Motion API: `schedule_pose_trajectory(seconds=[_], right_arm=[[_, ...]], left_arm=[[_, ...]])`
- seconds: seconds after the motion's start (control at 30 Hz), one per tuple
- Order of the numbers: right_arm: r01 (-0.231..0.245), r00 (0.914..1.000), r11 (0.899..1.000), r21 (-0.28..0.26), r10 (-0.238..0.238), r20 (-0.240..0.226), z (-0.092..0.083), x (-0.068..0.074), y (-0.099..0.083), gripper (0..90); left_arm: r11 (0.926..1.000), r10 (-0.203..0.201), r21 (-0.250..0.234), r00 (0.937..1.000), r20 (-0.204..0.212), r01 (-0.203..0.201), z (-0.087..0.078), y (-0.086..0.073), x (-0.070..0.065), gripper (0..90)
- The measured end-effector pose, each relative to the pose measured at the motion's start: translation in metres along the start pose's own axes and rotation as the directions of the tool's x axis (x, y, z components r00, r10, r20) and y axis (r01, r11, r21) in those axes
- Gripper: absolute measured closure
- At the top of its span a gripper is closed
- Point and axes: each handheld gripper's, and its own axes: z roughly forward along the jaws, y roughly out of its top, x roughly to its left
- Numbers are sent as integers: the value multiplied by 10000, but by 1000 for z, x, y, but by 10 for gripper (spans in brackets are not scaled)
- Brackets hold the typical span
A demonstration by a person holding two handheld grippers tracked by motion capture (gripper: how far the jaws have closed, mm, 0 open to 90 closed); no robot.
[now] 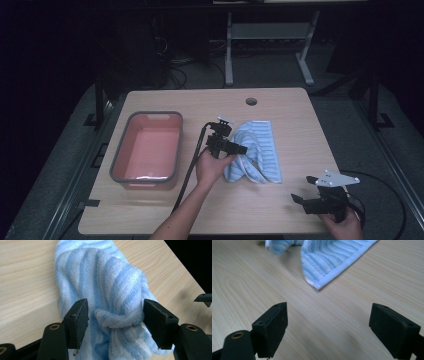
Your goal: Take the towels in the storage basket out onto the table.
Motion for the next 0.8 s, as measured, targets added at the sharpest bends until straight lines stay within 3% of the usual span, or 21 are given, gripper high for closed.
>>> schedule_pose_trajectory(seconds=[0.8], right_arm=[[-125,9999,9999,-36,125,100,-1,-3,-1,147]], left_arm=[[9984,550,-101,9984,-143,-551,-24,-3,-6,306]])
